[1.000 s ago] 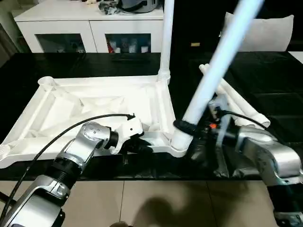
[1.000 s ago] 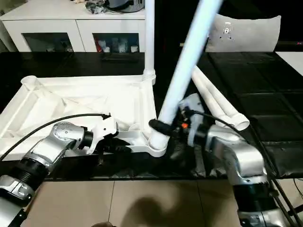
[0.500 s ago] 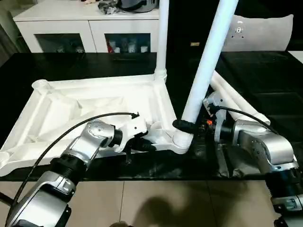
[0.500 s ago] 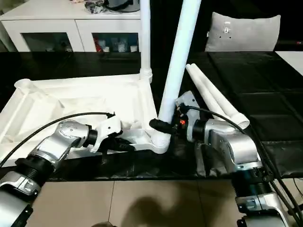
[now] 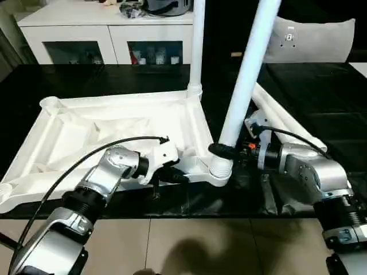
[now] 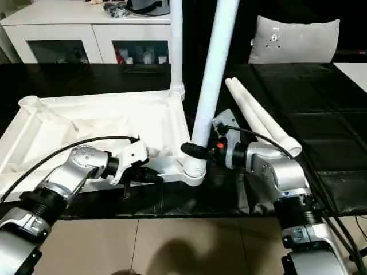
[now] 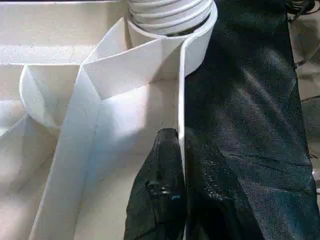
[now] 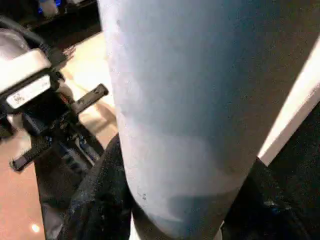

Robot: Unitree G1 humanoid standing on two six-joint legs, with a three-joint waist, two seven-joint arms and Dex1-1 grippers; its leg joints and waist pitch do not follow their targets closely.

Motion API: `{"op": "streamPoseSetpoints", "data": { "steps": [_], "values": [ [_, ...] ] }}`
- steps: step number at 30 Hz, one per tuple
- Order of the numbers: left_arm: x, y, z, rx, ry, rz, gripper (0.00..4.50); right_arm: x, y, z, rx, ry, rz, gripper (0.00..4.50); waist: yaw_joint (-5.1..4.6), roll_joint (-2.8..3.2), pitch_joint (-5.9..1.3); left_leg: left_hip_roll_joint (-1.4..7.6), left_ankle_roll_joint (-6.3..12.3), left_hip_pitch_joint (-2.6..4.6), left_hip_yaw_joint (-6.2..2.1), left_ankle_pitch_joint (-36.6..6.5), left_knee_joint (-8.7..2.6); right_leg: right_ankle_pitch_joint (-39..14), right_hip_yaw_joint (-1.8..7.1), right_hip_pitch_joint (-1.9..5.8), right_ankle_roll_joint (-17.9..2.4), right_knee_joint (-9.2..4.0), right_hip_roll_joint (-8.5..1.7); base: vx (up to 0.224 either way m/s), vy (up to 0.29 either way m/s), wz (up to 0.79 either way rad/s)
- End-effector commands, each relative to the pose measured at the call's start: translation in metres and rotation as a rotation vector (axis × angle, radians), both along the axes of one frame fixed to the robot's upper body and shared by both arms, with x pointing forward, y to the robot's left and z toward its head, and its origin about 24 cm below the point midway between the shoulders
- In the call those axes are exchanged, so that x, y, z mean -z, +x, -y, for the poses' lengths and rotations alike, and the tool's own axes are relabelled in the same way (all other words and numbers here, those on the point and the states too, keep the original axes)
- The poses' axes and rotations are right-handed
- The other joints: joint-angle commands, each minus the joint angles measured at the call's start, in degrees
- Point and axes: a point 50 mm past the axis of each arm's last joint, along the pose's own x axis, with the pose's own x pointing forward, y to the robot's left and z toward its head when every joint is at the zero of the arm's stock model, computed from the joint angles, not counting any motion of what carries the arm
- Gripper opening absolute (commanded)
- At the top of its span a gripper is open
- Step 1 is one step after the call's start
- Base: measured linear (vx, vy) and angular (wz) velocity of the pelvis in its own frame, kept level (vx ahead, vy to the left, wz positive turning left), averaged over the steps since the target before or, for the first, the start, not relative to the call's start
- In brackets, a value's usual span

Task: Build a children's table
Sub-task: Insert table leg to table base, then rotate leg to tighten

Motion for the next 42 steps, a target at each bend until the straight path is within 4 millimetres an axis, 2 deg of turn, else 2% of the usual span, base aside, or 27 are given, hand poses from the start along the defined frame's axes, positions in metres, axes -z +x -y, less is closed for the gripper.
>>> {"op": "streamPoseSetpoints", "data": {
  "steps": [1,2,3,5,7,9,13,14,15,17,18,21,22,23,25,29,32,42],
  "values": [
    [-0.004,0.005,0.001,-0.050,-0.041,0.028,0.00,0.008,-0.005,0.003,0.045,0.101,-0.062,1.88,0.21,-0.47,-3.87,3.44,1.85,0.64,-1.20,-9.0,-4.58,-14.6,3.76,3.18,-9.8,-5.30,-4.71,0.000,0.000,0.00],
    [-0.004,0.005,0.002,-0.055,-0.048,0.028,0.00,0.008,-0.006,0.004,0.057,0.125,-0.069,1.88,0.28,-0.52,-4.00,3.44,1.90,0.58,-1.25,-8.7,-4.56,-13.5,3.68,3.29,-10.2,-5.04,-4.74,0.000,0.000,0.00],
    [-0.005,0.007,0.003,-0.070,-0.066,0.035,0.00,0.012,-0.009,0.005,0.070,0.148,-0.080,1.88,0.32,-0.10,-4.00,3.38,1.93,0.55,-1.28,-8.7,-4.53,-13.3,3.66,3.28,-10.4,-5.06,-4.74,0.000,0.000,0.00],
    [-0.006,0.009,0.005,-0.106,-0.099,0.043,0.00,0.025,-0.019,0.006,0.088,0.133,-0.090,1.88,0.36,-0.19,-3.94,3.40,2.01,0.60,-1.19,-9.3,-4.56,-13.8,3.63,3.18,-10.0,-5.34,-4.76,0.000,0.000,0.00],
    [-0.005,0.010,0.005,-0.115,-0.105,0.046,0.00,0.030,-0.023,0.006,0.091,0.111,-0.079,1.88,0.44,-0.27,-4.00,3.30,2.25,0.63,-1.17,-9.0,-4.56,-13.7,3.63,3.26,-9.7,-5.40,-4.75,0.000,0.000,0.00],
    [-0.005,0.010,0.006,-0.117,-0.105,0.046,0.00,0.034,-0.026,0.007,0.109,0.059,-0.035,1.88,0.47,0.37,-3.89,3.15,2.16,0.58,-1.20,-10.0,-4.60,-17.3,3.53,3.10,-8.5,-5.75,-4.85,0.000,0.000,0.00],
    [-0.003,0.009,0.009,-0.120,-0.108,0.045,0.00,0.041,-0.030,0.011,0.110,-0.128,0.071,1.88,0.02,0.31,-3.60,3.19,1.30,0.69,-1.38,-12.6,-5.02,-21.4,3.44,2.97,-6.8,-6.31,-4.66,0.000,0.000,0.00],
    [-0.003,0.009,0.009,-0.120,-0.108,0.045,0.00,0.041,-0.030,0.010,0.108,-0.141,0.081,1.88,-0.04,0.31,-3.65,3.13,1.38,0.72,-1.37,-12.8,-5.01,-21.8,3.45,3.02,-6.7,-6.33,-4.65,0.000,0.000,0.00],
    [-0.002,0.008,0.009,-0.119,-0.104,0.045,0.00,0.039,-0.031,0.009,0.100,-0.148,0.095,1.88,-0.08,0.55,-3.62,3.12,1.51,0.81,-1.40,-13.2,-5.03,-22.3,3.54,2.99,-6.5,-6.53,-4.69,0.000,0.000,0.00],
    [-0.001,0.008,0.008,-0.110,-0.095,0.046,0.00,0.037,-0.031,0.007,0.061,-0.195,0.120,1.88,-0.17,0.47,-3.50,3.02,1.60,0.82,-1.44,-13.8,-5.22,-22.7,3.54,3.10,-6.2,-6.61,-4.60,0.000,0.000,0.00],
    [-0.001,0.008,0.008,-0.105,-0.091,0.046,0.00,0.036,-0.031,0.007,0.040,-0.213,0.123,1.88,-0.24,0.50,-3.51,3.06,1.57,1.05,-1.46,-14.5,-5.27,-23.5,3.52,3.06,-6.0,-6.72,-4.58,0.000,0.000,0.00],
    [-0.001,0.007,0.006,-0.092,-0.076,0.049,0.00,0.036,-0.031,0.005,0.003,-0.234,0.120,1.88,-0.46,0.63,-3.39,3.21,1.68,1.31,-1.50,-15.7,-5.54,-23.8,3.54,3.07,-6.3,-6.91,-4.61,0.000,0.000,0.00],
    [-0.001,0.008,0.006,-0.085,-0.067,0.051,0.00,0.036,-0.031,0.004,-0.017,-0.236,0.114,1.88,-0.51,0.38,-3.43,3.22,1.75,1.35,-1.50,-15.6,-5.62,-23.6,3.49,3.20,-6.4,-6.96,-4.63,0.000,0.000,0.00],
    [-0.001,0.008,0.005,-0.080,-0.061,0.052,0.00,0.036,-0.031,0.003,-0.032,-0.237,0.111,1.88,-0.53,0.44,-3.57,3.22,1.95,1.38,-1.52,-15.1,-5.69,-22.7,3.45,3.33,-6.6,-6.91,-4.60,0.000,0.000,0.00],
    [-0.002,0.008,0.003,-0.065,-0.044,0.057,0.00,0.036,-0.029,0.001,-0.068,-0.241,0.089,1.88,-0.67,0.51,-3.56,3.28,2.23,1.25,-1.52,-14.3,-5.70,-20.9,3.53,3.35,-7.3,-6.77,-4.60,0.000,0.000,0.00],
    [-0.004,0.010,0.002,-0.034,-0.012,0.064,0.00,0.037,-0.023,0.000,-0.102,-0.233,0.037,1.88,-0.72,0.37,-3.52,3.12,2.54,1.28,-1.38,-13.9,-5.58,-22.6,3.48,3.41,-7.5,-7.01,-4.73,0.000,0.000,0.00],
    [-0.007,0.014,0.000,-0.020,0.010,0.071,0.00,0.037,-0.019,-0.002,-0.138,-0.240,0.020,1.88,-0.69,0.36,-3.57,3.24,2.66,1.12,-1.37,-12.8,-5.59,-20.9,3.47,3.48,-7.9,-6.76,-4.66,0.000,0.000,0.00],
    [-0.013,0.024,-0.004,-0.037,0.040,0.082,0.00,0.039,-0.019,-0.010,-0.221,-0.256,-0.004,1.88,-0.67,0.40,-3.50,3.46,2.07,1.23,-1.46,-13.9,-5.80,-20.1,3.54,3.56,-8.7,-6.63,-4.83,0.000,0.000,0.00]
  ]
}}
